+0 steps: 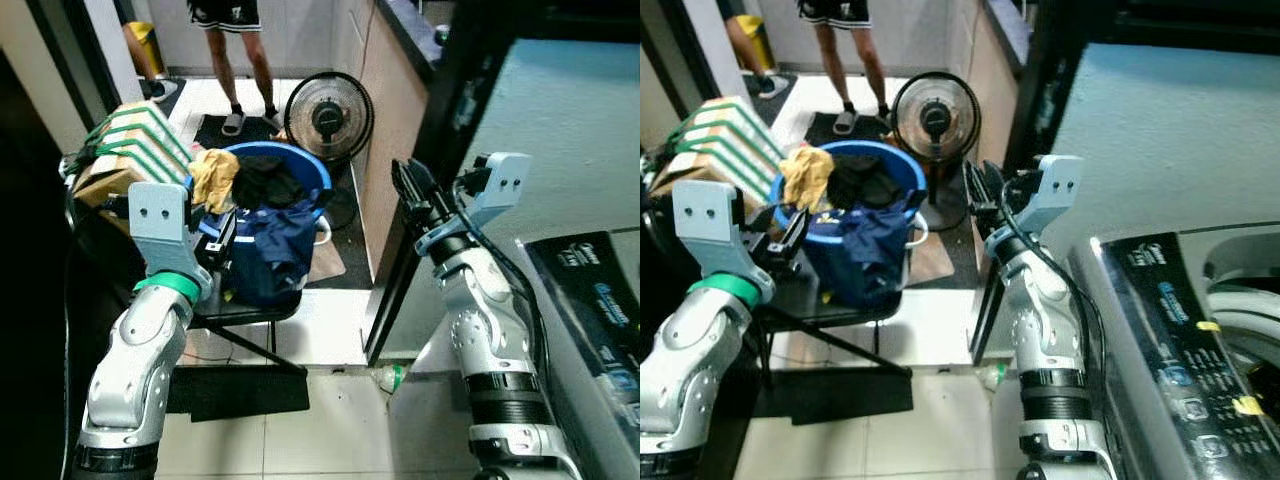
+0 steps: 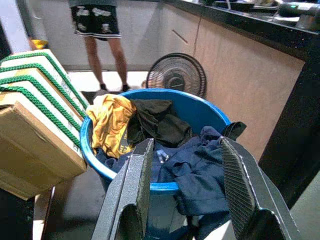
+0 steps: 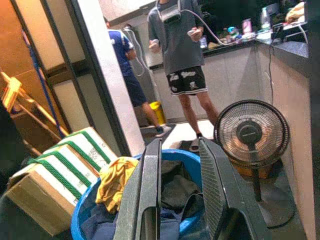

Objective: Clothes washing

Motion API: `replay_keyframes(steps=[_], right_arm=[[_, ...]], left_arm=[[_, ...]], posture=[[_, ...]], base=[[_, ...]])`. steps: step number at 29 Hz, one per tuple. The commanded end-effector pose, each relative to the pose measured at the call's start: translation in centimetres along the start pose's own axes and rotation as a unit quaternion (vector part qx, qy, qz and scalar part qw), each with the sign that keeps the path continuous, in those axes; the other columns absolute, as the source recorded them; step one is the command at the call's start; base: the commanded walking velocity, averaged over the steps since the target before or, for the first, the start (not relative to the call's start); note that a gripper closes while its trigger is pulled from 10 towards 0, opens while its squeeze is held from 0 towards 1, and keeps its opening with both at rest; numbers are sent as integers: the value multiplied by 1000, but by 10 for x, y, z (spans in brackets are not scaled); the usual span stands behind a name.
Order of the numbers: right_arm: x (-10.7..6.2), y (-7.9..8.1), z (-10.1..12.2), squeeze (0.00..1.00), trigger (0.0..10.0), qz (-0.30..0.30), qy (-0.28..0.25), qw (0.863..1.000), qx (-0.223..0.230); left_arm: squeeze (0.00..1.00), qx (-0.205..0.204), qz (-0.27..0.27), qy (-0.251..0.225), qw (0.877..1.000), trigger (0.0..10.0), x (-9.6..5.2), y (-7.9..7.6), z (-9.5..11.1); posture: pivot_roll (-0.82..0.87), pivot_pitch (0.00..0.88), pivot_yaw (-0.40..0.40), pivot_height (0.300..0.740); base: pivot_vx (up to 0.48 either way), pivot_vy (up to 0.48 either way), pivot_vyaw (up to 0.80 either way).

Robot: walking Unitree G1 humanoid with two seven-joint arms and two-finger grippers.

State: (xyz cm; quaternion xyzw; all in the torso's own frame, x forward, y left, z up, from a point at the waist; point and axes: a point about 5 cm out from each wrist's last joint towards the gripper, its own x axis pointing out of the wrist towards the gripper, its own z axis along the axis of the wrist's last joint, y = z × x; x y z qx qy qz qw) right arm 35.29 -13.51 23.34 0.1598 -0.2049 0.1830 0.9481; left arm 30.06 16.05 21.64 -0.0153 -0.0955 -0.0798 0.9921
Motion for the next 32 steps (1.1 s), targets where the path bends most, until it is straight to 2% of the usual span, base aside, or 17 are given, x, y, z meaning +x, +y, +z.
replay_keyframes(steps=[1, 8, 15, 16, 18, 21, 24, 25, 30, 32], right_arm=[[-2, 2, -4, 0, 10000, 0, 8, 1000, 0], [-3, 0, -5, 0, 10000, 1, 14, 1000, -10], [-2, 2, -5, 0, 10000, 4, 14, 1000, -9], [-3, 3, -5, 0, 10000, 5, 15, 1000, -10], [-5, 2, -9, 0, 10000, 6, 24, 999, -22], [-9, -1, -16, 0, 10000, -2, 46, 998, -32], [-15, -6, -23, 0, 10000, -12, 66, 997, -38], [-20, -9, -27, 0, 10000, -19, 78, 996, -38], [-28, -12, -37, 0, 10000, -29, 103, 993, -44], [-42, -18, -53, 0, 10000, -43, 142, 987, -64]], left_arm=[[0, 5, 6, 5, 1000, 10000, -3, 3, -2], [0, 13, 32, 18, 999, 10000, -5, 13, -8], [0, -6, 48, 12, 999, 10000, -6, 16, -10], [0, -15, 60, 17, 998, 10000, -6, 18, -14], [0, -4, 63, 40, 997, 10000, -7, 19, -24], [0, -1, 61, 54, 997, 10000, -9, 18, -31], [0, 26, 56, 55, 997, 10000, -12, 18, -32], [0, 30, 66, 72, 995, 10000, -14, 21, -39], [0, 22, 95, 82, 992, 10000, -18, 29, -50], [0, -2, 102, 85, 991, 10000, -21, 31, -55]], posture=[[160, 0, 16, 740], [157, 0, 14, 740], [154, 1, 7, 740], [152, 2, 6, 740], [152, 2, 6, 740], [152, 2, 6, 740], [152, 5, 0, 740], [155, 3, 2, 740], [152, 6, 6, 740], [152, 6, 7, 740]], base=[[0, 454, 0], [0, 347, 0], [0, -464, 0], [0, 0, 0], [0, 0, 0], [0, 0, 0], [0, 0, 0], [0, 0, 0], [0, 0, 0], [0, 0, 0]])
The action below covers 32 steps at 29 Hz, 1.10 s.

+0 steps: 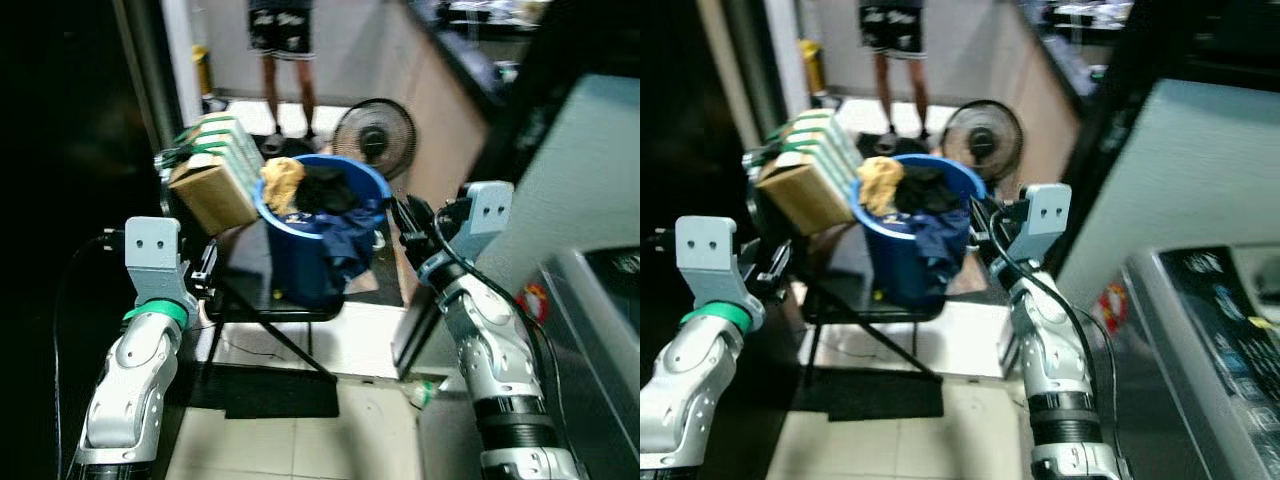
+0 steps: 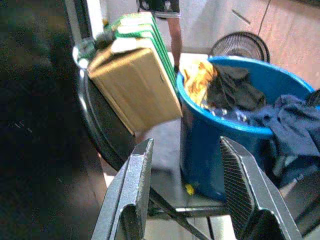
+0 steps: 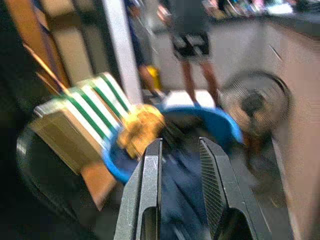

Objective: Clothes washing

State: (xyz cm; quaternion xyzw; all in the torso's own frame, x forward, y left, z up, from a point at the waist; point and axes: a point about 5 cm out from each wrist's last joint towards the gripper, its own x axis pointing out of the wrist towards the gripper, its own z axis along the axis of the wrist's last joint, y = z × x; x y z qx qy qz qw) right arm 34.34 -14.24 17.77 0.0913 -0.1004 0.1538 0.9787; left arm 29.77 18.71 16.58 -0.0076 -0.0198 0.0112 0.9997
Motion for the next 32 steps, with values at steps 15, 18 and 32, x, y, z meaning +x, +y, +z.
replay_keyframes(steps=[15, 18, 32], right_arm=[[-24, -4, -49, 0, 10000, 12, 99, 995, -5], [-23, -2, -47, 0, 10000, 14, 92, 996, -5], [-20, 11, -45, 0, 10000, 56, 78, 995, -5]], left_arm=[[0, -19, 3, 39, 999, 10000, -9, 5, -38], [0, -21, 4, 35, 999, 10000, -9, 6, -37], [0, -24, 6, 21, 999, 10000, -8, 10, -34]], posture=[[143, 16, 13, 740], [142, 18, 12, 740], [147, 26, 3, 740]], base=[[29, 0, 53], [435, 0, 800], [438, 0, 400]])
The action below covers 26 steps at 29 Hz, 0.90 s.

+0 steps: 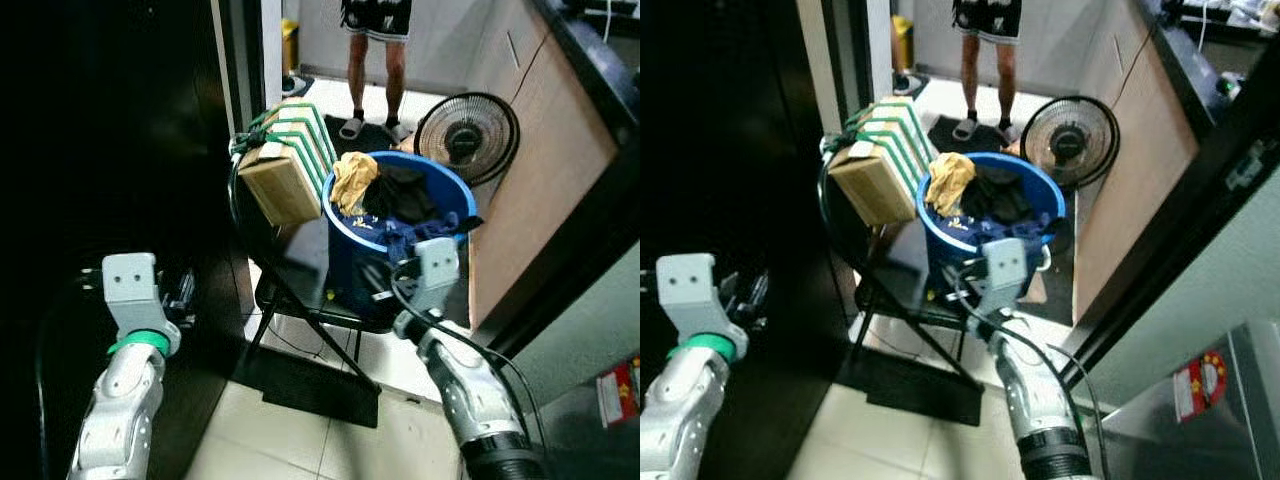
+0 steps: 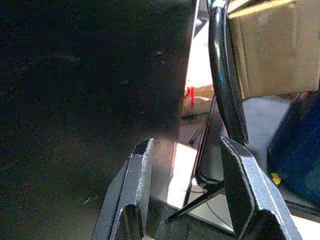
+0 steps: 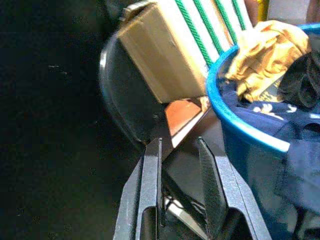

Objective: Clothes washing

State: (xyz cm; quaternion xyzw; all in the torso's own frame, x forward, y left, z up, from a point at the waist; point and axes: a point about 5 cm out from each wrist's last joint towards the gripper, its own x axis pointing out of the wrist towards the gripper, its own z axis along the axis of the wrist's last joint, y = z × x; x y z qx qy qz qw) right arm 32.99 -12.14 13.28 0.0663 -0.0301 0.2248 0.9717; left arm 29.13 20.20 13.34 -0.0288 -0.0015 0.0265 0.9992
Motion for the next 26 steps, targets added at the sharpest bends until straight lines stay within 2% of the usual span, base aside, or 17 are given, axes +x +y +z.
replay_keyframes(steps=[1, 9, 11, 15, 26], right_arm=[[-4, -6, 1, 0, 10000, -9, 0, 1000, 1], [5, -14, 15, 0, 10000, -33, -23, 999, -11], [5, -25, 20, 0, 10000, -62, -33, 997, -11], [4, -34, 25, 0, 10000, -80, -45, 996, 0], [12, -27, 41, 0, 10000, -55, -72, 996, -1]], left_arm=[[0, -3, -11, 3, 1000, 10000, -1, -5, -2], [0, -15, -25, -12, 1000, 10000, 0, -4, 2], [0, -21, -26, -20, 999, 10000, 2, -2, 7], [0, -27, -27, -28, 999, 10000, 4, 0, 11], [0, -34, -33, -34, 998, 10000, 6, 0, 15]], posture=[[147, 26, 3, 740], [145, 22, 2, 740], [145, 16, 2, 740], [148, 17, 2, 740], [151, 17, 1, 740]], base=[[439, 0, 0], [438, 0, 0], [428, 0, 0], [424, 0, 0], [421, 0, 0]])
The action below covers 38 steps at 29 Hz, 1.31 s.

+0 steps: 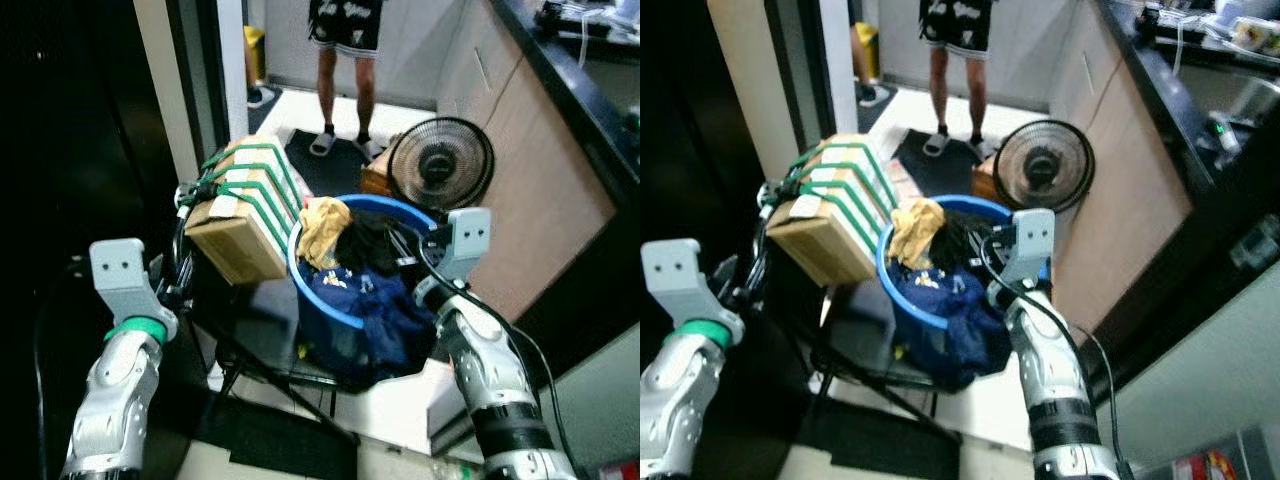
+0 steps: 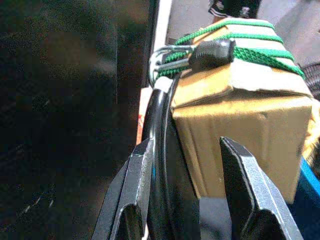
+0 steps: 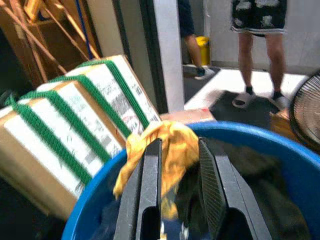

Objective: Clothes washing

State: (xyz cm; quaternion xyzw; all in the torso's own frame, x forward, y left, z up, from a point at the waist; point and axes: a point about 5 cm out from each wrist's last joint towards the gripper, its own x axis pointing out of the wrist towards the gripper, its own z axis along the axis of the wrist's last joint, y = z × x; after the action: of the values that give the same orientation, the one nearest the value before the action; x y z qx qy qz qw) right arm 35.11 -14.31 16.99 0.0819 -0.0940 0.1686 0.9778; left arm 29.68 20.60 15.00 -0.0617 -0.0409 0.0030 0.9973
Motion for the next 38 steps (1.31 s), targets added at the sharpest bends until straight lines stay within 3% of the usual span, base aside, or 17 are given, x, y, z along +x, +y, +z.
replay_keyframes(steps=[1, 6, 16, 18, 19, 20, 21, 23, 24, 25, 26, 30, 35, 38], right_arm=[[0, -2, 2, 0, 10000, -1, -3, 1000, 0], [0, -2, 2, 0, 10000, -1, -4, 1000, 3], [11, 3, 13, 0, 10000, 28, -18, 999, 1], [19, 6, 7, 0, 10000, 41, 18, 999, -24], [19, 6, 7, 0, 10000, 41, 18, 999, -24], [22, 7, -1, 0, 10000, 47, 46, 997, -38], [24, 9, -10, 63, 10000, 61, 79, 994, -47], [25, 10, -15, 63, 10000, 70, 99, 991, -52], [26, 11, -19, 871, 10000, 75, 114, 989, -60], [26, 11, -19, 871, 10000, 75, 114, 989, -60], [30, 14, -19, 1000, 10000, 82, 122, 986, -80], [34, 7, -15, 1000, 10000, 64, 122, 984, -116], [33, 2, -12, 1000, 10000, 57, 116, 985, -112], [25, -7, -17, 1000, 10000, 67, 126, 983, -115]], left_arm=[[0, -2, -7, 5, 1000, 10000, 0, -3, -3], [0, -23, 1, 14, 1000, 10000, -2, -4, -6], [0, -23, -3, 19, 1000, 10000, -2, -5, -6], [0, 4, -28, 27, 999, 10000, -1, -8, -8], [0, 4, -28, 27, 999, 10000, -1, -8, -8], [0, 7, -35, 29, 999, 10000, -1, -10, -9], [0, 7, -41, 29, 999, 10000, -2, -11, -9], [0, 5, -43, 29, 999, 10000, -2, -11, -9], [0, 4, -44, 28, 999, 10000, -4, -12, -9], [0, 4, -44, 28, 999, 10000, -4, -12, -9], [0, 2, -50, 30, 998, 10000, -7, -14, -9], [0, -2, -65, 33, 997, 10000, -11, -16, -9], [0, -4, -76, 33, 997, 10000, -14, -17, -8], [0, -8, -112, 42, 993, 10000, -19, -25, -10]], posture=[[151, 17, 1, 740], [147, 21, -7, 740], [140, 36, 5, 740], [140, 36, 5, 740], [140, 36, 5, 740], [140, 36, 5, 740], [134, 49, 10, 740], [134, 49, 10, 740], [136, 61, 9, 740], [136, 61, 9, 740], [139, 65, 6, 740], [145, 70, 1, 740], [145, 70, 1, 740], [154, 75, -3, 740]], base=[[409, 0, 0], [75, 0, 0], [0, 0, 0], [0, 0, 0], [0, 0, 0], [0, 0, 0], [0, 0, 0], [0, 0, 0], [0, 0, 0], [0, 0, 0], [0, 0, 0], [0, 0, 0], [0, 0, 0], [0, 0, 0]])
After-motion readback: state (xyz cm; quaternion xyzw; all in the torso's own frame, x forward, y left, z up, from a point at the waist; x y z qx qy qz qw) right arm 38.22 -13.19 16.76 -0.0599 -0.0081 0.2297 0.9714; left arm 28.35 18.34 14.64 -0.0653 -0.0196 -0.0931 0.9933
